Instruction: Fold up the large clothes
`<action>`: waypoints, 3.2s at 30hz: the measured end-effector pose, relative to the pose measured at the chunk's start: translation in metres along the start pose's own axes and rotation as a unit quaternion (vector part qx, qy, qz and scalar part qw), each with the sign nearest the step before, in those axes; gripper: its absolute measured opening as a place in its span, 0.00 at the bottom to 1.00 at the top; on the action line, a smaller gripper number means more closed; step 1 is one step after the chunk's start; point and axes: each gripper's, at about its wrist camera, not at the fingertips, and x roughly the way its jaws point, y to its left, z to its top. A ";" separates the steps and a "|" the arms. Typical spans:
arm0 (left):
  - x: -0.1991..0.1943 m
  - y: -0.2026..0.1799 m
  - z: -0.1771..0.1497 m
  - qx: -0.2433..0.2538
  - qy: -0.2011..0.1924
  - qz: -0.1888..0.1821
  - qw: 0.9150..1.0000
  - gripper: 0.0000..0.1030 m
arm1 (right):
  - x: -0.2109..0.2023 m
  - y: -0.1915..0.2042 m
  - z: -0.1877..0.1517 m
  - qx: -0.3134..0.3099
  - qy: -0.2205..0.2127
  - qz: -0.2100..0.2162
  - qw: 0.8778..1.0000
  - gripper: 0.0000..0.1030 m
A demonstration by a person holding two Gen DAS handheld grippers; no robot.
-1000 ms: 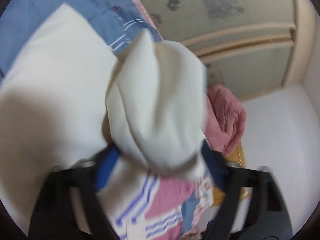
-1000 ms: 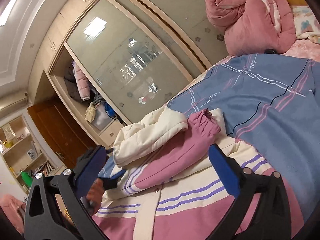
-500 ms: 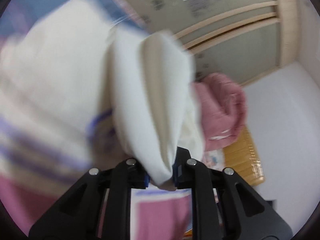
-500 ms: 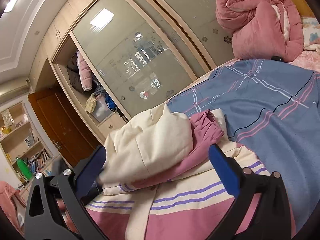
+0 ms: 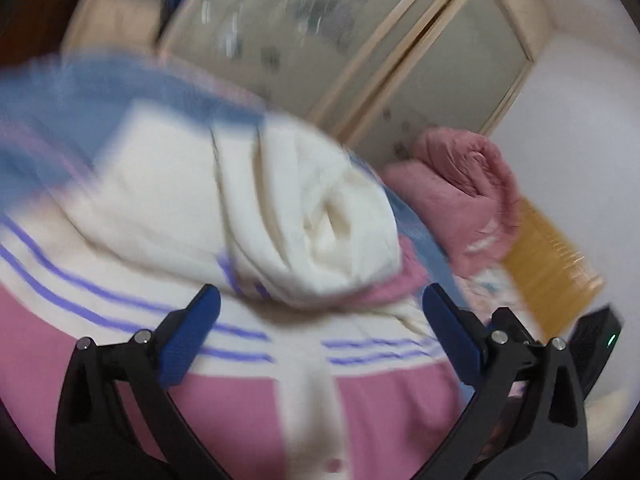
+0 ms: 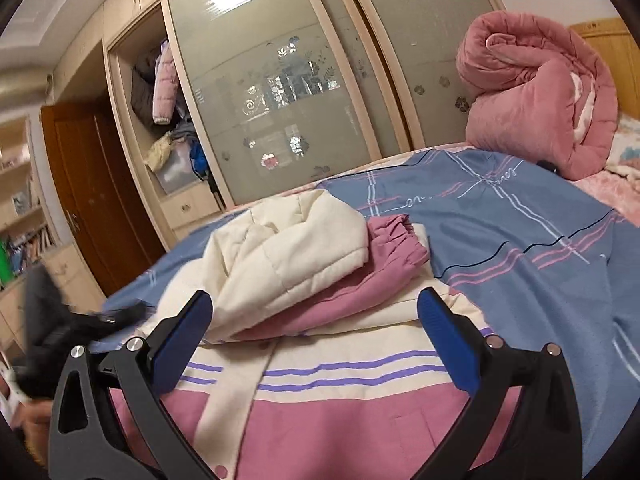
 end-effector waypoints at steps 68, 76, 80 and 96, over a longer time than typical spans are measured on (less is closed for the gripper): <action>-0.190 -0.060 -0.054 0.229 -0.074 0.166 0.956 0.98 | -0.174 0.044 -0.014 -0.153 -0.041 -0.088 0.983 0.99; -0.220 -0.041 -0.079 0.276 -0.083 0.165 0.943 0.98 | -0.200 0.026 -0.055 -0.308 -0.073 -0.114 0.942 0.99; -0.232 -0.021 -0.111 0.319 -0.076 0.173 0.929 0.98 | -0.204 0.006 -0.100 -0.398 -0.042 -0.140 0.906 0.99; -0.225 0.048 -0.187 0.362 -0.003 0.237 0.901 0.98 | -0.173 -0.013 -0.258 -0.618 0.108 -0.113 0.770 0.99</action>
